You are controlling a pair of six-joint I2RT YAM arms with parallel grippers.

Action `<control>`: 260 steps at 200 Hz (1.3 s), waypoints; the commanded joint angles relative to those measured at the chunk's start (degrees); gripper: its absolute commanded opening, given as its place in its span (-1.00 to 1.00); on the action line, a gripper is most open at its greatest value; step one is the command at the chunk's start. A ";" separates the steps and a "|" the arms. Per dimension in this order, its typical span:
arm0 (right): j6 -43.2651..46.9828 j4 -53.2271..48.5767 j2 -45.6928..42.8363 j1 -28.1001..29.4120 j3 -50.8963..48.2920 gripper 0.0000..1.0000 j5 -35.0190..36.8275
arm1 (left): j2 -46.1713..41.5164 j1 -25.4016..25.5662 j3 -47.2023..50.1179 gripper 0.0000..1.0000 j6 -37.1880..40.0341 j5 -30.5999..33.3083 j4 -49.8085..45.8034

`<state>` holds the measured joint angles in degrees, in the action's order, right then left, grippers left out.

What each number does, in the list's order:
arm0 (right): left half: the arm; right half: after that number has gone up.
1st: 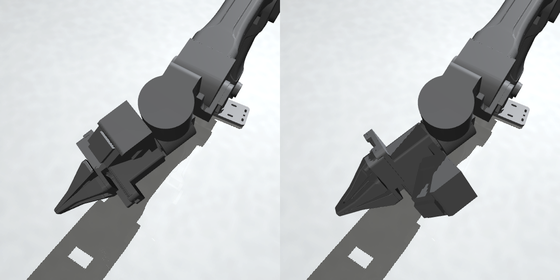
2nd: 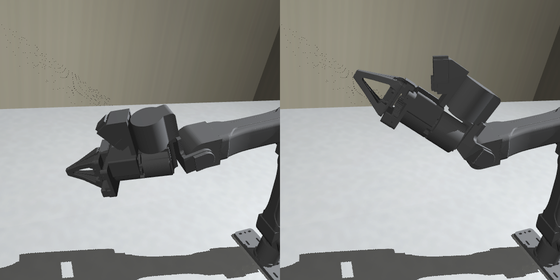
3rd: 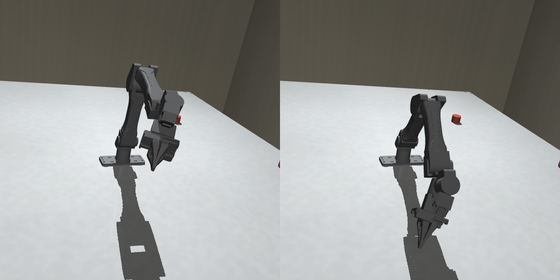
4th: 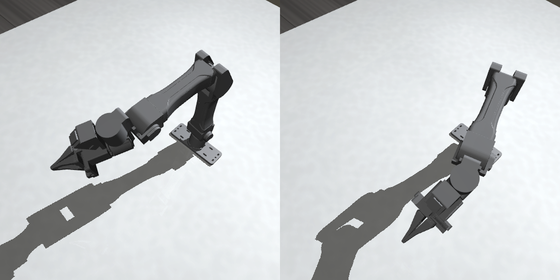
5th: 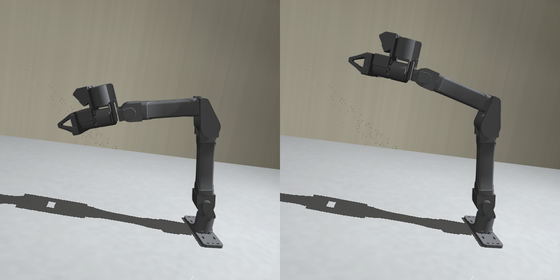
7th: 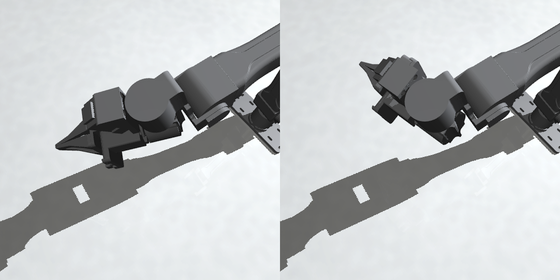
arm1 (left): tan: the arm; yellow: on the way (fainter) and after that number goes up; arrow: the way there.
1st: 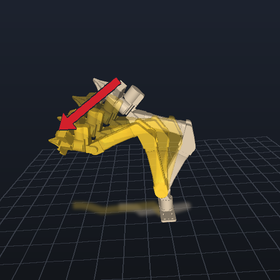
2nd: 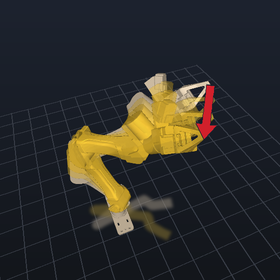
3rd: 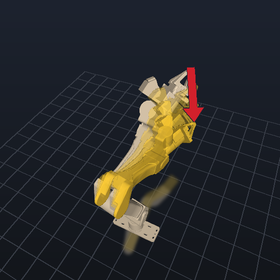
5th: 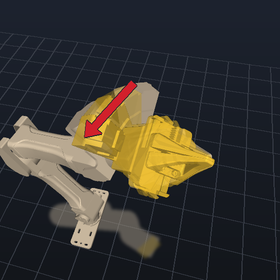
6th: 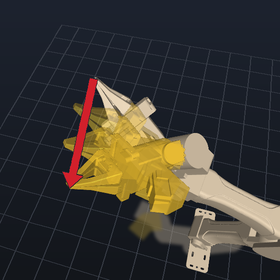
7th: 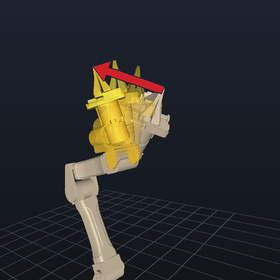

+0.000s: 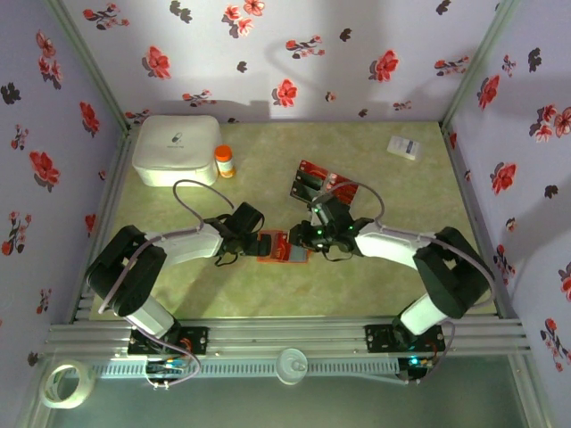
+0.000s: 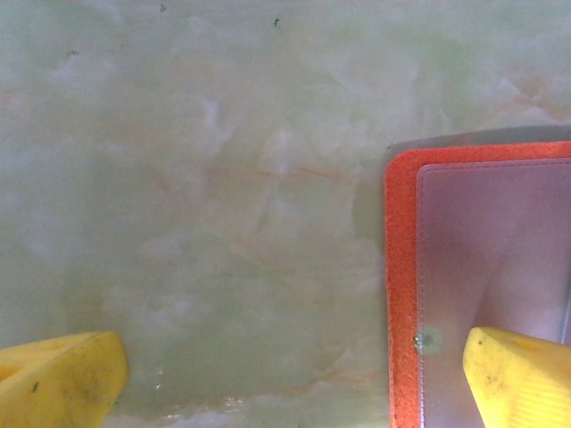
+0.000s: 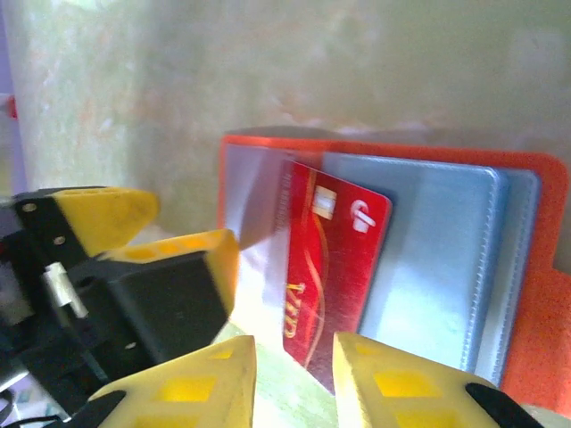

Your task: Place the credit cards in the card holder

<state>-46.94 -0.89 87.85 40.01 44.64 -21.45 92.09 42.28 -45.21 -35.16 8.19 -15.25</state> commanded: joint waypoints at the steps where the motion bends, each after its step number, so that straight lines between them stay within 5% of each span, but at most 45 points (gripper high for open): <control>1: 5.52 -8.06 -0.28 -0.37 3.32 -0.49 2.91 | 5.55 0.00 3.33 1.00 -0.44 -5.27 1.01; 148: 6.64 -7.56 18.26 6.38 14.14 -0.71 4.49 | 3.71 -0.70 3.11 1.00 -1.40 -5.28 0.61; 260: 6.63 -8.56 13.63 6.47 14.17 -0.67 5.82 | 0.71 -3.38 6.66 1.00 -2.90 -5.43 1.06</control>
<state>-41.30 -6.98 104.60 46.13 58.33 -17.61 89.27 40.16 -42.81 -36.45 4.91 -12.56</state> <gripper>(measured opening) 0.165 0.998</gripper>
